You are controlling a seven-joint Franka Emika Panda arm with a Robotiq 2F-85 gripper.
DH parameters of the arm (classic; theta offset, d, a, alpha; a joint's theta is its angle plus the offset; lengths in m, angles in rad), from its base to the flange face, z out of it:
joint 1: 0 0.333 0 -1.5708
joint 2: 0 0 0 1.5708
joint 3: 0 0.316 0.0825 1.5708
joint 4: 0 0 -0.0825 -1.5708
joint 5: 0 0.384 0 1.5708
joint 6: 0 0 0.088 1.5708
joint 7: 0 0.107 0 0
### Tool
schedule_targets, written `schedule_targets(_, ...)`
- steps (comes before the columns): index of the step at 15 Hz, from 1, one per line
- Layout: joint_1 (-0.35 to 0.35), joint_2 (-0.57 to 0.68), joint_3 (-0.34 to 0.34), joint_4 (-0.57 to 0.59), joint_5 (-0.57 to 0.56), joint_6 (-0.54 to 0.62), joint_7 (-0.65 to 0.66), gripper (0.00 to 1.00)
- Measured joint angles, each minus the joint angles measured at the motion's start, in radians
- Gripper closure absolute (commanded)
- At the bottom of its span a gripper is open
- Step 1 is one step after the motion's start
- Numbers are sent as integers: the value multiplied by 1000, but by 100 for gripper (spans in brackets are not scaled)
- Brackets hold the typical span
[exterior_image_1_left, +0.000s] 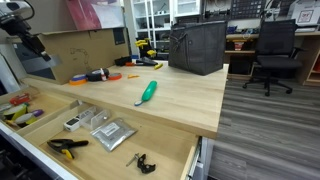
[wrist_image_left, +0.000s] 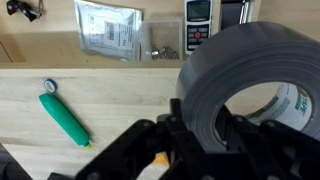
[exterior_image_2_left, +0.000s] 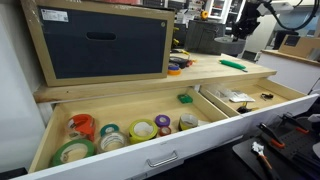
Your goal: Put the grey tape into the drawer
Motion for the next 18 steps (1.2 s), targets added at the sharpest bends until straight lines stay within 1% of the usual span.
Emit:
schedule_targets(5,3,-22,32,-5,73,0,-78,89)
schedule_targets(9,37,-43,62,-19,184,-4,-137,89)
schedule_targets(12,48,-57,64,-15,253,-28,-150,89)
schedule_targets(18,13,-60,54,13,266,-29,-150,89)
